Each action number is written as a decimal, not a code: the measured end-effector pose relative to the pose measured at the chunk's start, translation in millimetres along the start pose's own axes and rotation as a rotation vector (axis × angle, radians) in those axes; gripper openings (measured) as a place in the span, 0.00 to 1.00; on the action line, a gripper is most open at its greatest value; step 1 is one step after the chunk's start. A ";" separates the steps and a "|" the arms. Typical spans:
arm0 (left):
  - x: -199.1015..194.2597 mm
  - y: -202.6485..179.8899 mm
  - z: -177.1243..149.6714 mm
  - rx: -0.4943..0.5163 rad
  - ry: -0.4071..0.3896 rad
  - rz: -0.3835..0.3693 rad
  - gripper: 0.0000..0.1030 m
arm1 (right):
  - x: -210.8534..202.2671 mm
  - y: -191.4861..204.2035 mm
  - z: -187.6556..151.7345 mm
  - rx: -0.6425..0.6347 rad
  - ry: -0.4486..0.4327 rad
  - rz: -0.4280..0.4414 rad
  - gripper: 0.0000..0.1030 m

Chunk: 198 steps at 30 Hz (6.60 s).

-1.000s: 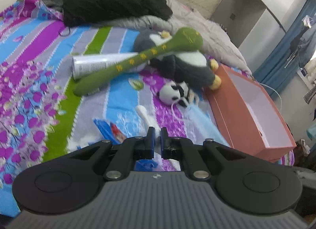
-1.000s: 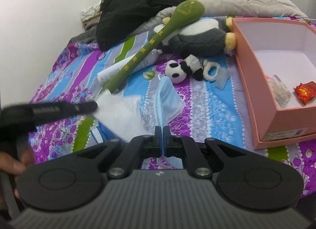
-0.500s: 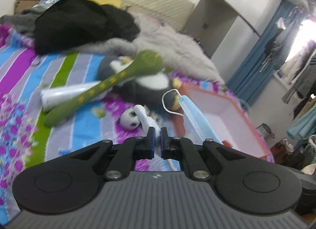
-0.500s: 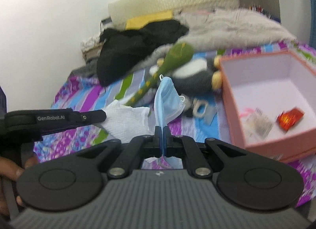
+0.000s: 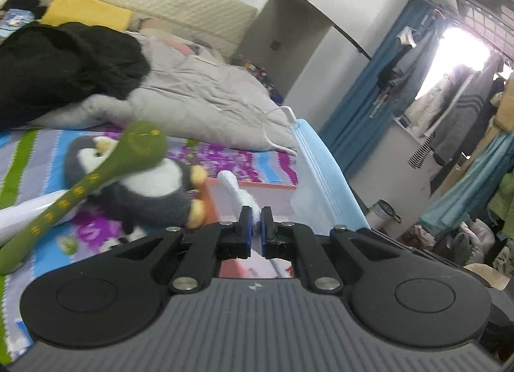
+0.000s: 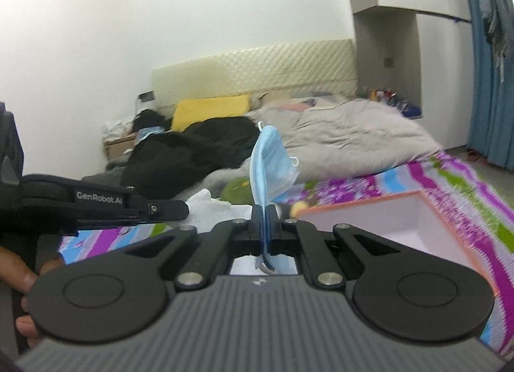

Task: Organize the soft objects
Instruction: 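Lift and carry the tissue with left tool while right tool carries mask to box, then open left tool dropping tissue in box while right tool drops the mask, then move both open tools back toward the remaining items on the bed, then grasp the blue-red snack wrapper with left tool while right tool grasps clear plastic piece, then lift the snack wrapper with left tool while right tool lifts the clear plastic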

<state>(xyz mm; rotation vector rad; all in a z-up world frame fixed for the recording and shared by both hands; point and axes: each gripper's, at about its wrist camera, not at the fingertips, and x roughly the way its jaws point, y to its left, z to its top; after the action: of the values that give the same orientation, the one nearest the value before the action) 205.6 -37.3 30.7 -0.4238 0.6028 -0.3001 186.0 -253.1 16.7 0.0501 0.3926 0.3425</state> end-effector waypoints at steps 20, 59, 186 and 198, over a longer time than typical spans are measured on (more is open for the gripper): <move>216.0 -50.9 2.3 0.110 0.425 0.045 0.07 | 109.3 -141.7 -26.6 0.176 0.413 -0.202 0.05; 96.8 -61.0 -13.1 0.273 0.210 0.031 0.43 | 28.6 -96.5 -36.9 0.148 0.204 -0.142 0.40; -4.8 189.4 -190.9 -0.283 0.257 0.458 0.05 | 160.5 62.5 -179.2 -0.111 0.479 -0.042 0.12; 0.1 165.5 -198.1 -0.208 0.306 0.401 0.05 | 111.0 68.9 -212.0 -0.094 0.598 0.064 0.15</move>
<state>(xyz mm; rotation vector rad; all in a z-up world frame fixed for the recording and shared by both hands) 111.0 48.6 -193.5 -0.4484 1.0065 0.0859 179.2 -154.7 -211.9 -0.1364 0.9677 0.4366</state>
